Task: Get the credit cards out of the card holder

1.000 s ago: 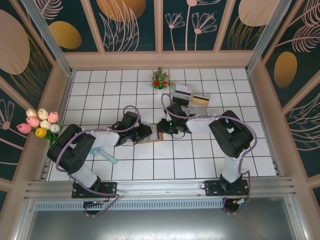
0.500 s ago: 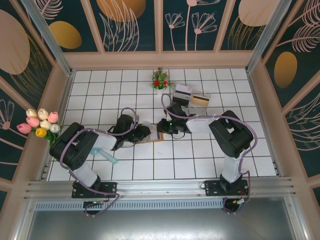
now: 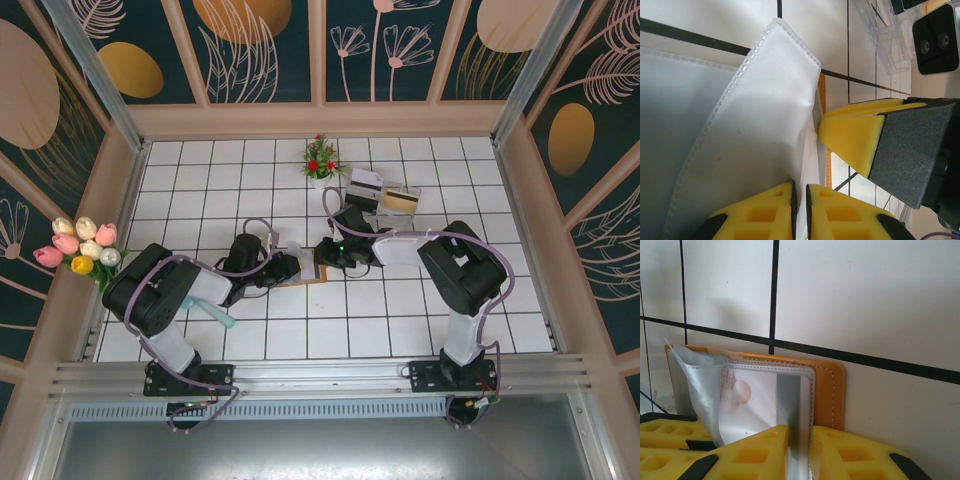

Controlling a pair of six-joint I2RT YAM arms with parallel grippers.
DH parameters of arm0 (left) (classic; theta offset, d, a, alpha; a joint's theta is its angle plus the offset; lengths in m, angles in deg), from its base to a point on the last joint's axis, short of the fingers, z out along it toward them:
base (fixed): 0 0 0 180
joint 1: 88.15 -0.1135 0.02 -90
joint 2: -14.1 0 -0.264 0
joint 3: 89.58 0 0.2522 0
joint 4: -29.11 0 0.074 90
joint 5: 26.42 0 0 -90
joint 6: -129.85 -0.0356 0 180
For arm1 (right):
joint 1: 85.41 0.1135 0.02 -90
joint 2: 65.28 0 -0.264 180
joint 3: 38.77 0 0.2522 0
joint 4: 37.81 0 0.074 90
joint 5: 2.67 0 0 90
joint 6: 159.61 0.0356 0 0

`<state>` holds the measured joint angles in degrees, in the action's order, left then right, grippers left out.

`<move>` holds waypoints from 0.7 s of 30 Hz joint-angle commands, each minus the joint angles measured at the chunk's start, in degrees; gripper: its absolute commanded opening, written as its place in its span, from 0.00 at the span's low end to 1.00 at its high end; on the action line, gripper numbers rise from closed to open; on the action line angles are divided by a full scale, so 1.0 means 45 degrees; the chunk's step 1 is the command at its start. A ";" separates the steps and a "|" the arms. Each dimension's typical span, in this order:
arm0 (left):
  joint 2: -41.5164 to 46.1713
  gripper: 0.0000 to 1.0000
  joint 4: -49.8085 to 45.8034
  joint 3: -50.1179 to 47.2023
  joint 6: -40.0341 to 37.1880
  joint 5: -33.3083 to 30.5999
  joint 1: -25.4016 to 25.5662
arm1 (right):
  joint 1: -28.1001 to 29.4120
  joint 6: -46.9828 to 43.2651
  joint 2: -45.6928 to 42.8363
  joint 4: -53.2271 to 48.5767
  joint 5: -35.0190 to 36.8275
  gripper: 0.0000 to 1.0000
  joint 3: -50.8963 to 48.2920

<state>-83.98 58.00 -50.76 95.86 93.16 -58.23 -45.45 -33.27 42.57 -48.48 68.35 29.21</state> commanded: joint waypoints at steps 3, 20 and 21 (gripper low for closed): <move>-0.0844 0.11 -0.0597 -0.0063 -0.0725 0.0677 0.0251 | 0.0211 -0.0127 0.2506 -0.3422 0.1642 0.23 -0.1454; 0.0468 0.00 -0.1753 -0.0998 -0.1157 0.0034 -0.0425 | -0.0017 0.0032 0.2473 -0.3913 0.2431 0.21 -0.1557; 0.0480 0.00 -0.1782 -0.0998 -0.1165 0.0005 -0.0438 | -0.0016 0.0013 0.2484 -0.3981 0.2525 0.21 -0.1522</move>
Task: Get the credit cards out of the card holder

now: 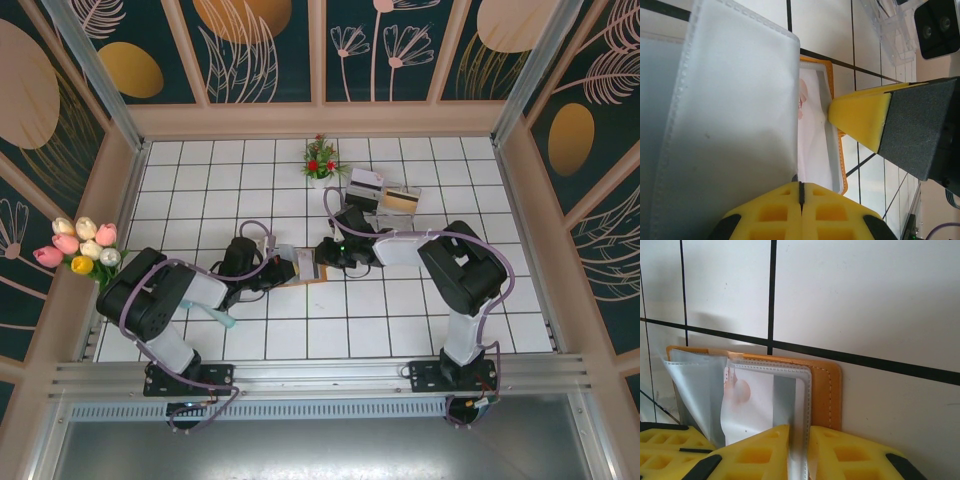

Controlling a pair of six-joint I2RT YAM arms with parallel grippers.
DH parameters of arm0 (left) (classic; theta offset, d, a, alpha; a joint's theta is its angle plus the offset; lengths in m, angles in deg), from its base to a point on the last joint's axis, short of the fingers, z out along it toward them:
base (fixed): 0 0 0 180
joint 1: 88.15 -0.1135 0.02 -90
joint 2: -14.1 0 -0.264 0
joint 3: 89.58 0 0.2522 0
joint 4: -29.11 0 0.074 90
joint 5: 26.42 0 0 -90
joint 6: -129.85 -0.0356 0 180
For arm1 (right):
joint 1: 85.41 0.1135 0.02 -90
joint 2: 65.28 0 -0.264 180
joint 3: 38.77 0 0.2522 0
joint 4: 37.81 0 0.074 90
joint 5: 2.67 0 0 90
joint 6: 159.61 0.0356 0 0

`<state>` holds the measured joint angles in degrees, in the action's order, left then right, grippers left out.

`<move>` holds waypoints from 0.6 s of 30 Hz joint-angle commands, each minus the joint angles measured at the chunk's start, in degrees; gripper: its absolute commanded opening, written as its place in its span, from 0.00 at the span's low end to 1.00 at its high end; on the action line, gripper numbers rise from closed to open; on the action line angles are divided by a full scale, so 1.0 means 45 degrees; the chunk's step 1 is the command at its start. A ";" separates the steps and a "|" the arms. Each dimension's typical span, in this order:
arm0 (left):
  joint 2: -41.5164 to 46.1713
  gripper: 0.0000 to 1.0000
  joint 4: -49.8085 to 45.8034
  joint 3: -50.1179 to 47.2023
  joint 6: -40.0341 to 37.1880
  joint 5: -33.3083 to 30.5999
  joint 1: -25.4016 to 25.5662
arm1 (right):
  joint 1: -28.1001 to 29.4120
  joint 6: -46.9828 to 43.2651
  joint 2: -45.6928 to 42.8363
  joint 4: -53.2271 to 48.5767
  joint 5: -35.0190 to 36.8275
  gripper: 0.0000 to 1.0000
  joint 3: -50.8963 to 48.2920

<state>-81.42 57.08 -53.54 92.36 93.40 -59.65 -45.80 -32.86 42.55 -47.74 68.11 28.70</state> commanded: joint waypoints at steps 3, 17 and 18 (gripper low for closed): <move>-0.0133 0.00 -0.1577 -0.0298 -0.0388 -0.0027 -0.0111 | 0.0083 -0.0111 0.2493 -0.4304 0.2812 0.20 -0.1375; 0.1670 0.00 -0.4173 -0.0039 -0.0471 -0.1782 -0.0140 | 0.0103 -0.0033 0.1788 -0.4334 0.2989 0.18 -0.1162; 0.1814 0.00 -0.4277 0.0050 -0.0476 -0.1773 -0.0140 | 0.0103 -0.0114 0.1688 -0.4302 0.2865 0.18 -0.1103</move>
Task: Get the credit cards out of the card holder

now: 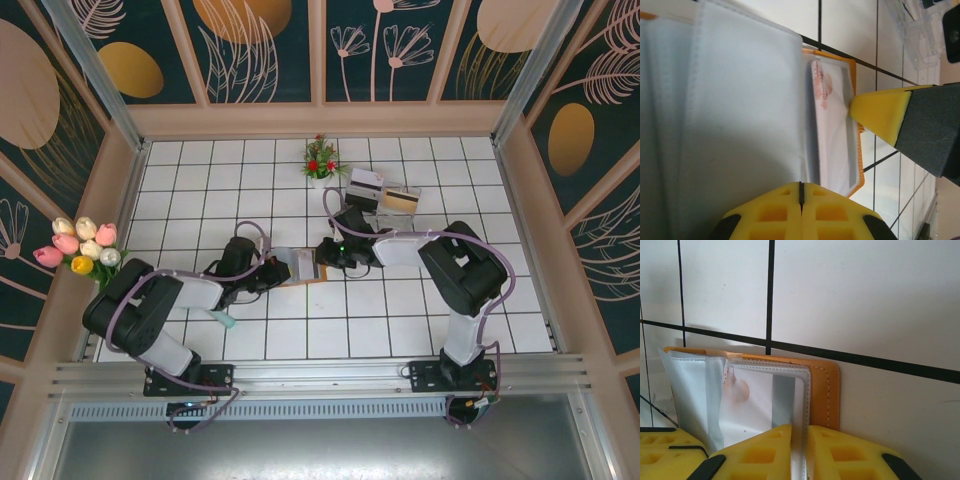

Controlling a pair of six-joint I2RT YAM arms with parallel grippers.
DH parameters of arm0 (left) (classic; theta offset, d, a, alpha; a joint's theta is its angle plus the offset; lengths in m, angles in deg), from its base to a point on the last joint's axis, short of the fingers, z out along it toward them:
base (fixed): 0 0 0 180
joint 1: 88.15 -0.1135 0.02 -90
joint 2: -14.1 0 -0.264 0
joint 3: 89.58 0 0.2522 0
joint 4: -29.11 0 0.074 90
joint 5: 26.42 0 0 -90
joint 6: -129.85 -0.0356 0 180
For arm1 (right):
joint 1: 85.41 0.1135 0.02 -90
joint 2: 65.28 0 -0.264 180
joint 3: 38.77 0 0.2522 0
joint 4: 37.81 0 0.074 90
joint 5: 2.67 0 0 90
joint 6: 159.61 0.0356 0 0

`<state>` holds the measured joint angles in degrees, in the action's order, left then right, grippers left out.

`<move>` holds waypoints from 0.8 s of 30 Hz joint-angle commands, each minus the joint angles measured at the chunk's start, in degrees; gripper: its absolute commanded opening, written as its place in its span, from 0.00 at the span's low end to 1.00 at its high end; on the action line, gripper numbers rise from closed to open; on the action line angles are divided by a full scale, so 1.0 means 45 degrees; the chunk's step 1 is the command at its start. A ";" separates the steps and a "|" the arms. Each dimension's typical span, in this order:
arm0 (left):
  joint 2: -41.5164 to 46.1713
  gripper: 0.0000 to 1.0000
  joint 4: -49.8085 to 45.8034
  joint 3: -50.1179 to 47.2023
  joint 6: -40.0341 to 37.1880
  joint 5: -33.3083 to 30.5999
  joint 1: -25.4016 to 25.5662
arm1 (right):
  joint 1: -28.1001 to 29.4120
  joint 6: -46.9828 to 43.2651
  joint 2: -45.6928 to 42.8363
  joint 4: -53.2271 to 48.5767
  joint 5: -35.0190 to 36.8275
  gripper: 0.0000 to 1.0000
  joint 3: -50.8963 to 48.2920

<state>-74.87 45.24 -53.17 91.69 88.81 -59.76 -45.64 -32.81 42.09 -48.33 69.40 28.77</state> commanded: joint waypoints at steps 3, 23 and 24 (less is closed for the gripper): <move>0.0891 0.00 -0.2008 0.0407 -0.0210 -0.0468 -0.0115 | 0.0081 -0.0237 0.1223 -0.3913 0.2063 0.18 -0.1063; -0.0720 0.30 -0.4883 0.3972 0.1484 -0.1589 0.0822 | 0.0049 -0.0208 0.1378 -0.4022 0.1893 0.19 -0.0955; -0.0789 0.29 -0.4971 0.4008 0.1498 -0.1836 0.0832 | 0.0049 -0.0208 0.1394 -0.4003 0.1895 0.19 -0.0974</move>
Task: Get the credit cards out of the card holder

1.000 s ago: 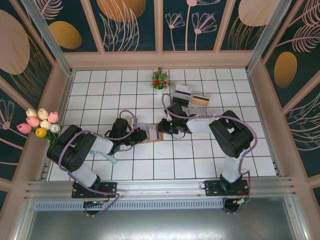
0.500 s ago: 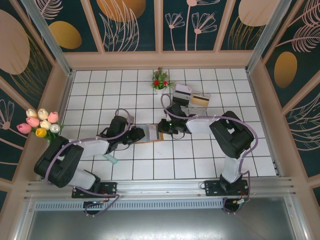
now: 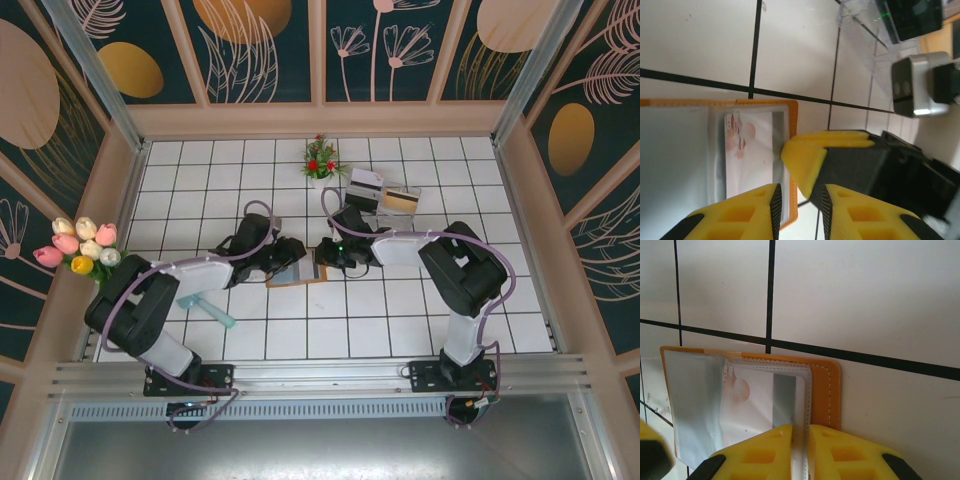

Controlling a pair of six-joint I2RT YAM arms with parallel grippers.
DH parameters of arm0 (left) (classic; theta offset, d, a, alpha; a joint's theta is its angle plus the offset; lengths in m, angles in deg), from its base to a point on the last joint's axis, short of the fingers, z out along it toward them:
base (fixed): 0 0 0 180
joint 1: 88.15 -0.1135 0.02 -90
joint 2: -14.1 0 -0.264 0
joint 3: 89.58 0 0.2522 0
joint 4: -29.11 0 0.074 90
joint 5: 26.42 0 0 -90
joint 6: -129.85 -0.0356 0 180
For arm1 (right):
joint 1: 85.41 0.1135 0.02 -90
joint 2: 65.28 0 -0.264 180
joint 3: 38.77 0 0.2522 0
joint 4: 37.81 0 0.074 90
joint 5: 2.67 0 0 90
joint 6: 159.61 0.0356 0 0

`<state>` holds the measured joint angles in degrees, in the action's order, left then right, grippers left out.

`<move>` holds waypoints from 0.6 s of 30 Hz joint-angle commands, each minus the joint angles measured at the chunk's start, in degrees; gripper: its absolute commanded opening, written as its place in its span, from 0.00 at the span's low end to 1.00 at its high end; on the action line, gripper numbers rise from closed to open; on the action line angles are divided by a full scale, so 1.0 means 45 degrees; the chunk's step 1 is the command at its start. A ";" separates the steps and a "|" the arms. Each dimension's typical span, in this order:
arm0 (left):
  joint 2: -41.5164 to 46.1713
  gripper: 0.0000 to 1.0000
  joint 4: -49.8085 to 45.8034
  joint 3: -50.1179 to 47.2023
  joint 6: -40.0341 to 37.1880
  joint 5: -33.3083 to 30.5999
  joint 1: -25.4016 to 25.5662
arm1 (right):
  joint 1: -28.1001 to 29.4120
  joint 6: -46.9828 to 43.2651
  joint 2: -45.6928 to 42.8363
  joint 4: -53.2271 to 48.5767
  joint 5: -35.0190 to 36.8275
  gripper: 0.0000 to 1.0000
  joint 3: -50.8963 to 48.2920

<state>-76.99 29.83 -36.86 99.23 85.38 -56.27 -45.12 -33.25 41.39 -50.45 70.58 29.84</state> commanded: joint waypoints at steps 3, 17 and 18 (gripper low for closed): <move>-0.0521 0.29 -0.1496 0.0450 -0.0172 -0.1280 0.0046 | -0.0067 -0.0095 0.1568 -0.3483 0.1633 0.19 -0.1290; -0.1228 0.21 -0.2274 0.0541 -0.0649 -0.1573 0.0064 | -0.0107 -0.0092 0.1642 -0.3434 0.1633 0.18 -0.1427; -0.1265 0.21 -0.2219 0.0506 -0.0670 -0.1531 0.0064 | -0.0107 -0.0092 0.1641 -0.3429 0.1633 0.18 -0.1447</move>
<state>-81.16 23.44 -35.40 98.16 80.31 -56.16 -45.14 -33.23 41.61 -49.38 70.58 29.14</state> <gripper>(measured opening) 0.211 0.185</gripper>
